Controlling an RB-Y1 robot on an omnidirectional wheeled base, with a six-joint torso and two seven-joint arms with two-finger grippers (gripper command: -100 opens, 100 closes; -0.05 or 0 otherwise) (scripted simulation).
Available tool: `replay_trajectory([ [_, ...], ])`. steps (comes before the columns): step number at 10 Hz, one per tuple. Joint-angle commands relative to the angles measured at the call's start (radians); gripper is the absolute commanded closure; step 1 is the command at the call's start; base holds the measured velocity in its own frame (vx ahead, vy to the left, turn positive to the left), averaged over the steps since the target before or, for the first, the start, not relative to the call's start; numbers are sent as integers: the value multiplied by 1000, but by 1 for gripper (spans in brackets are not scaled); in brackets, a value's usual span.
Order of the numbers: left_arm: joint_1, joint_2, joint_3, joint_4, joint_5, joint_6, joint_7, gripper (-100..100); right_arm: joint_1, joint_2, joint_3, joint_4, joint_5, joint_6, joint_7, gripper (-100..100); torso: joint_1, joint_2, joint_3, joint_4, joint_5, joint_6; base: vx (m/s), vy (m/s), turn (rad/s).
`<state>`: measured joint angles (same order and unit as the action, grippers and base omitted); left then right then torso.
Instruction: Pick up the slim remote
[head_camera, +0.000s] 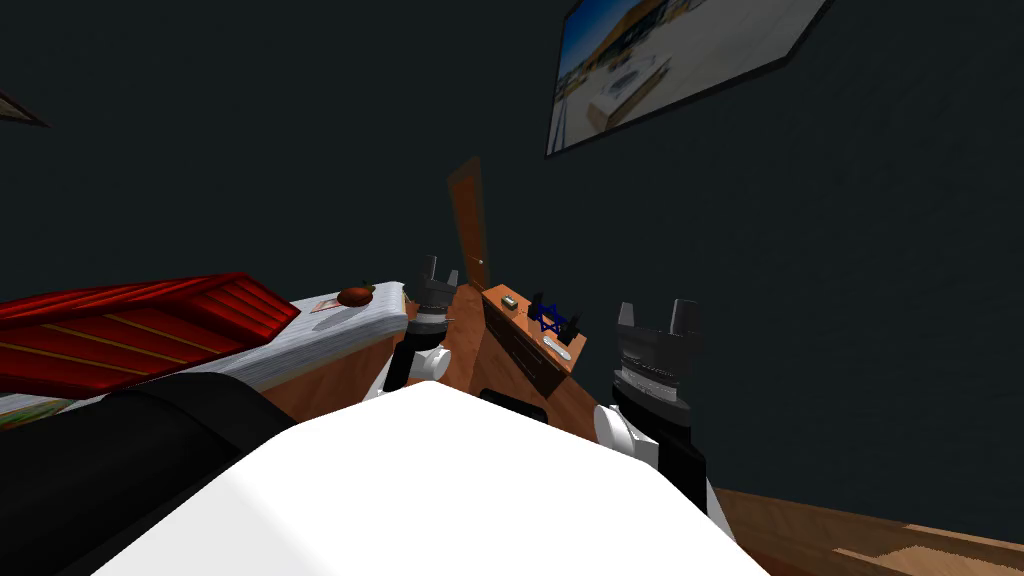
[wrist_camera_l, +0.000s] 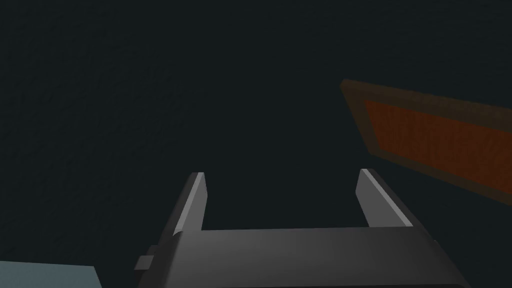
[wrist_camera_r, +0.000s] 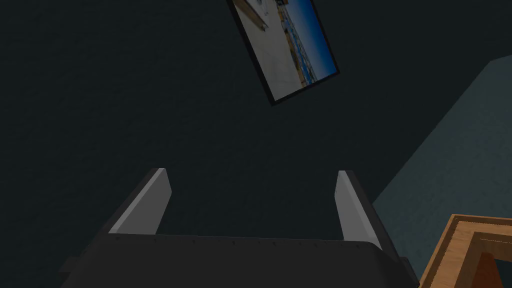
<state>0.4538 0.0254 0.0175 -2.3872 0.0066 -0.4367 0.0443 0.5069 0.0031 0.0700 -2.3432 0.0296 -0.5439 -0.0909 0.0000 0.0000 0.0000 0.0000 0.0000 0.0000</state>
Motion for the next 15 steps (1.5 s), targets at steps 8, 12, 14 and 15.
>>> replay_trajectory([
  [8,0,0,0,0,0,0,0,0,-7,-173,-39,176,93,20,23,-100,4,0,0,0,1,0,-2,42,93],
  [12,0,0,0,0,0,0,0,0,-15,-237,-68,301,156,37,39,-100,4,0,0,0,1,0,-4,59,115],
  [14,0,0,0,0,0,0,0,0,-17,-257,-79,350,180,43,45,-100,5,0,0,0,1,0,4,71,138],
  [15,0,0,0,0,0,0,0,0,-19,-278,-91,384,205,50,51,-100,4,0,0,0,1,0,8,62,100],
])
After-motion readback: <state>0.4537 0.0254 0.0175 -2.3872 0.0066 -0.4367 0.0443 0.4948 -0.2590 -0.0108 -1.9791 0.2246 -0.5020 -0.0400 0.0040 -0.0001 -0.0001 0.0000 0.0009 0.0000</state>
